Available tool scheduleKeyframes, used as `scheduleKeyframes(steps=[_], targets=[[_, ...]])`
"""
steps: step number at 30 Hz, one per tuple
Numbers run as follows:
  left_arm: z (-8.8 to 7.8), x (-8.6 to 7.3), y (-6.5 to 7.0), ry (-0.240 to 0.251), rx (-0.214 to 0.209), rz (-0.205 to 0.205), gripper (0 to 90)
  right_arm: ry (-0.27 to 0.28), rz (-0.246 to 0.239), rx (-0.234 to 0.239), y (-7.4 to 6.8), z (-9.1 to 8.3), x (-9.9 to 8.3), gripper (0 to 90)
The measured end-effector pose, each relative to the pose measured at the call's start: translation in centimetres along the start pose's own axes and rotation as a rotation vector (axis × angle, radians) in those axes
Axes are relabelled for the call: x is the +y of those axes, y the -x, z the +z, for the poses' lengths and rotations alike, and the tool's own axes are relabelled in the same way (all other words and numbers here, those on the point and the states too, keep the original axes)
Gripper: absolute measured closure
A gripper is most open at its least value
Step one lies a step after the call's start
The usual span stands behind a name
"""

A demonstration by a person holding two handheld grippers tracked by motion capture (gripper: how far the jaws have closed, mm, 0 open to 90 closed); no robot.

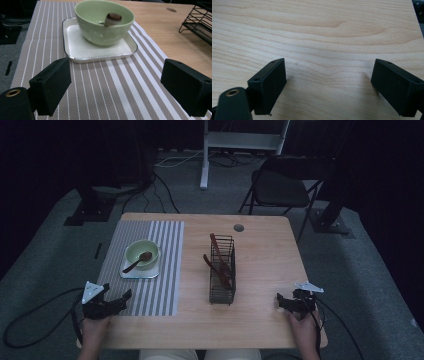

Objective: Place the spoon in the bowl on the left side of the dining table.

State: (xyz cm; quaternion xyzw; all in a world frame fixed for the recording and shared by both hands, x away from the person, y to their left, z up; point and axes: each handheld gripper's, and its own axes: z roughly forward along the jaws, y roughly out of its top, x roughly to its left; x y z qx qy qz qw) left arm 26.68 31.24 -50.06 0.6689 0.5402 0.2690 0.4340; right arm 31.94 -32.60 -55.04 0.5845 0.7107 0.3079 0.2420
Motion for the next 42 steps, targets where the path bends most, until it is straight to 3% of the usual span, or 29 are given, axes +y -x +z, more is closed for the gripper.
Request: scheduleKeyframes(steps=[25, 30, 33, 42], targets=[[-3.0, -4.2, 0.2, -0.001, -0.017, -0.03, 9.5, 0.0, 0.0, 0.0, 0.0, 0.0, 0.0, 12.1], [-3.6, -5.1, 0.1, 0.0, -0.008, -0.057, 9.5, 0.0, 0.0, 0.0, 0.0, 0.0, 0.0, 12.1], [-4.0, -5.6, 0.2, -0.005, 0.002, -0.048, 9.5, 0.0, 0.0, 0.0, 0.0, 0.0, 0.0, 12.1], [-5.3, -6.9, -0.6, -0.019, 0.041, -0.069, 9.5, 0.0, 0.0, 0.0, 0.0, 0.0, 0.0, 12.1]])
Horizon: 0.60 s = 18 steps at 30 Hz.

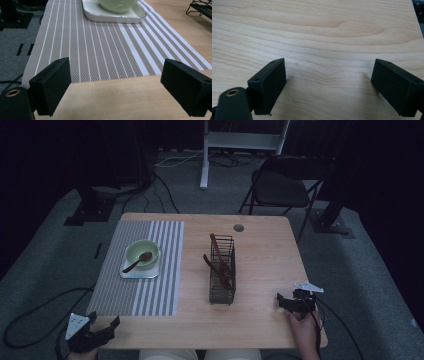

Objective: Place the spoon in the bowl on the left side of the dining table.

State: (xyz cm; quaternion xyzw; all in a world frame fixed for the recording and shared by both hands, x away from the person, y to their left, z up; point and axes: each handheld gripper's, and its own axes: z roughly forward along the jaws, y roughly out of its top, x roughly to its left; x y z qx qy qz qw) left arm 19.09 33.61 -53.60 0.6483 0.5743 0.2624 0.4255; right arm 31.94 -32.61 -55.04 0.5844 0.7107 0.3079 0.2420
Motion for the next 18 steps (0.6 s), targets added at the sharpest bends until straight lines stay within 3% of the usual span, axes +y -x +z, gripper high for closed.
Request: scheduleKeyframes(steps=[3, 8, 13, 18], targets=[[-0.4, -0.4, -0.1, -0.006, 0.024, 0.016, 9.5, 0.0, 0.0, 0.0, 0.0, 0.0, 0.0, 12.1], [-0.9, -0.7, -0.5, 0.001, 0.051, 0.009, 9.5, 0.0, 0.0, 0.0, 0.0, 0.0, 0.0, 12.1], [-1.3, -1.0, -0.9, 0.001, 0.075, -0.023, 9.5, 0.0, 0.0, 0.0, 0.0, 0.0, 0.0, 12.1], [-1.6, -1.1, -1.3, 0.007, 0.129, -0.05, 9.6, 0.0, 0.0, 0.0, 0.0, 0.0, 0.0, 12.1]])
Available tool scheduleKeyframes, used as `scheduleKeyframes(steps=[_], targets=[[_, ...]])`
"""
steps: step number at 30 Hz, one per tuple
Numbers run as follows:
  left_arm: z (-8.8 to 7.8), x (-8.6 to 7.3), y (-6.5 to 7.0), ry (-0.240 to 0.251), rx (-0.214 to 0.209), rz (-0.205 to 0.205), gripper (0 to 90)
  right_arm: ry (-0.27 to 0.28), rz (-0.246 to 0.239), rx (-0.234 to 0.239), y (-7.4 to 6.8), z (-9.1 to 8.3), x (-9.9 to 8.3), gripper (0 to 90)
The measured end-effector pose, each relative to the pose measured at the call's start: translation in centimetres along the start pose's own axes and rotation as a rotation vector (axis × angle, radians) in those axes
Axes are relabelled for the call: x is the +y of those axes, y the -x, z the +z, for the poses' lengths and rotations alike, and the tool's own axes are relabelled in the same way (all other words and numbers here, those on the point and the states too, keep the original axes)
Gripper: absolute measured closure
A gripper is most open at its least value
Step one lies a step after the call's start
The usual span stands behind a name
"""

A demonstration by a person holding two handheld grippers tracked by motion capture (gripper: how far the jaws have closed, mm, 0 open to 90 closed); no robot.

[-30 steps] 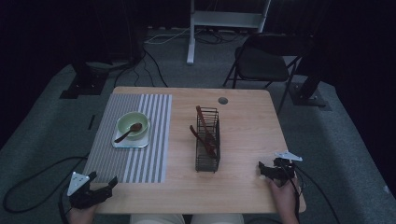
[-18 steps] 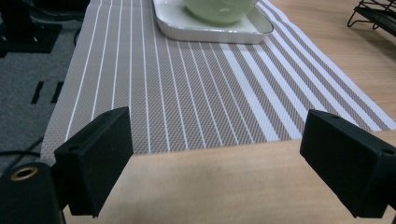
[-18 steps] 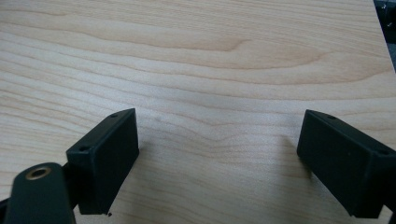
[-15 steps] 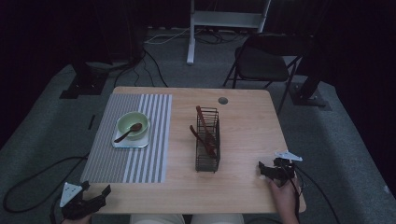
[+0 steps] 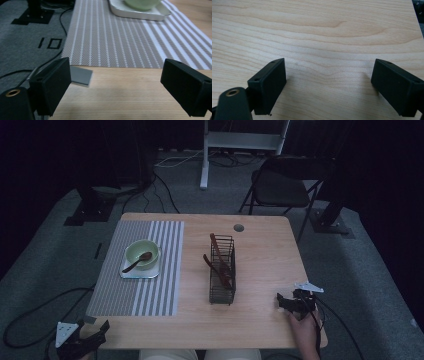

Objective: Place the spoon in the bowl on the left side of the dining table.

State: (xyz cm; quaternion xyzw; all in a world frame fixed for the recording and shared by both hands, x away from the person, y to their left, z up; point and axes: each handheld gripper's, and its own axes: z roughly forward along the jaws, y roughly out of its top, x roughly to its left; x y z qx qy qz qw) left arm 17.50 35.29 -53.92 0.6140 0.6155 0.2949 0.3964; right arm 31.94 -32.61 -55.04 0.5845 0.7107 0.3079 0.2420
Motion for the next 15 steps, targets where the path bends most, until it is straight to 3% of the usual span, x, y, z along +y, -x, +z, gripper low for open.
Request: scheduleKeyframes(steps=[6, 11, 13, 15], targets=[[0.0, 0.0, -0.3, -0.006, 0.044, -0.036, 9.6, 0.0, 0.0, 0.0, 0.0, 0.0, 0.0, 12.1], [0.2, -0.3, -1.3, -0.035, 0.11, -0.121, 9.6, 0.0, 0.0, 0.0, 0.0, 0.0, 0.0, 12.1], [0.1, -0.3, -1.5, -0.022, 0.089, -0.152, 9.6, 0.0, 0.0, 0.0, 0.0, 0.0, 0.0, 12.1], [0.1, -0.3, -1.5, -0.013, 0.077, -0.152, 9.6, 0.0, 0.0, 0.0, 0.0, 0.0, 0.0, 12.1]])
